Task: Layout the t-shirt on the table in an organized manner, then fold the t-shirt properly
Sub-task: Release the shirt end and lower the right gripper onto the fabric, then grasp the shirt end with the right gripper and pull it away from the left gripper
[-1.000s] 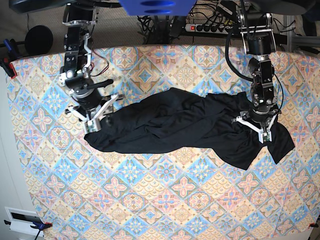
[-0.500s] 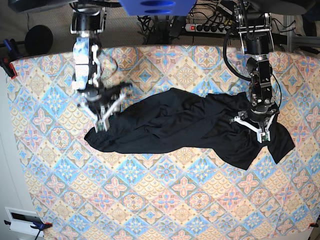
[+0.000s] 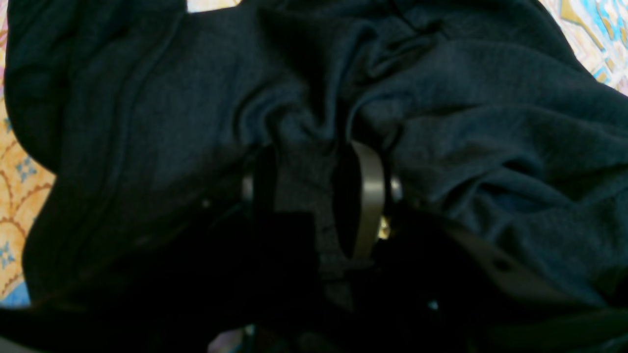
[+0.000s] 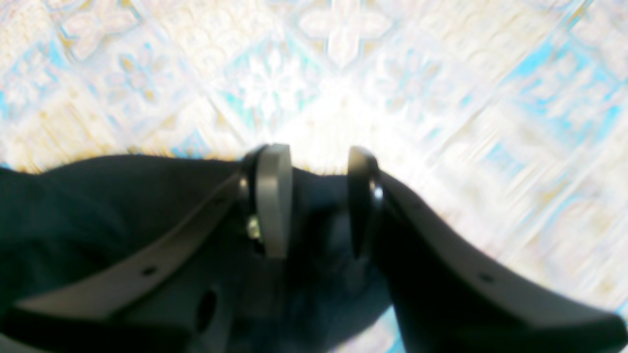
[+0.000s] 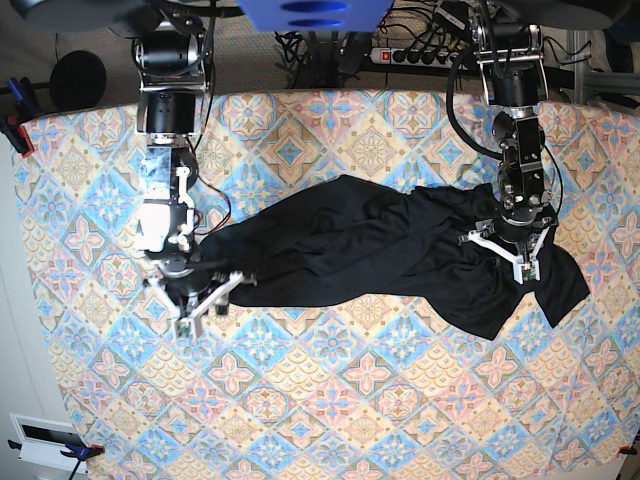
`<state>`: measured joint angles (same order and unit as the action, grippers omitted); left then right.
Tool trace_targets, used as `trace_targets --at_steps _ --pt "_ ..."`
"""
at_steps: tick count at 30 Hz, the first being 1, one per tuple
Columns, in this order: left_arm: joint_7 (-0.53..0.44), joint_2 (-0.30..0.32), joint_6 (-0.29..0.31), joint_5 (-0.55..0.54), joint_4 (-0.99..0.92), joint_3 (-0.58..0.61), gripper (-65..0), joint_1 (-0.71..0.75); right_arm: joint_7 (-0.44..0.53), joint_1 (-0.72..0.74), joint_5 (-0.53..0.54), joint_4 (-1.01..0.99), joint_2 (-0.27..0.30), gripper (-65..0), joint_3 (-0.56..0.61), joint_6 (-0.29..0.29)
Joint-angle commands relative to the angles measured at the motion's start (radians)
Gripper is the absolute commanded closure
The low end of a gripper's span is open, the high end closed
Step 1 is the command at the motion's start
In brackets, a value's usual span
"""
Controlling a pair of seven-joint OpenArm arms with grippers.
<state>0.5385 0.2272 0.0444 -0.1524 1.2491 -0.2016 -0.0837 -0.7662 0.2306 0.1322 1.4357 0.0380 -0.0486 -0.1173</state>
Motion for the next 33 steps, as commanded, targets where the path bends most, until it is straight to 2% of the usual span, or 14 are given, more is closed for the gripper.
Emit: trace_targets --at_steps 1,6,12,15,20,23,27,33 --pt "0.055 0.001 0.007 -0.005 0.001 0.004 -22.9 0.0 -0.003 0.017 0.002 -0.014 0.003 -18.8 0.0 0.0" --pt "0.055 0.001 0.007 -0.005 0.001 0.004 -22.9 0.0 -0.002 0.065 0.002 -0.091 0.003 -18.8 0.005 0.001" --pt "0.055 0.002 0.007 -0.005 0.001 0.004 -22.9 0.0 0.001 0.097 -0.006 -0.128 0.003 -18.8 0.088 0.003" --pt "0.055 -0.001 0.007 -0.005 0.001 0.004 -22.9 0.0 0.001 0.097 -0.088 -0.135 0.001 -18.8 0.092 0.003" --pt "0.055 -0.001 0.007 -0.005 0.001 0.004 -22.9 0.0 0.004 0.095 -0.293 -0.123 0.0 -18.8 0.083 0.003" --pt "0.055 -0.001 0.007 -0.005 0.001 0.004 -22.9 0.0 0.027 0.092 -0.365 -0.122 -0.002 -18.8 0.083 0.005" --pt "0.055 -0.001 0.007 -0.005 0.001 0.004 -22.9 0.0 0.03 0.095 -0.383 -0.134 -0.003 -18.8 0.08 0.006" --pt "0.055 -0.002 0.007 -0.005 0.001 0.004 -22.9 0.0 0.029 0.095 -0.385 -0.134 -0.003 -18.8 0.016 0.006"
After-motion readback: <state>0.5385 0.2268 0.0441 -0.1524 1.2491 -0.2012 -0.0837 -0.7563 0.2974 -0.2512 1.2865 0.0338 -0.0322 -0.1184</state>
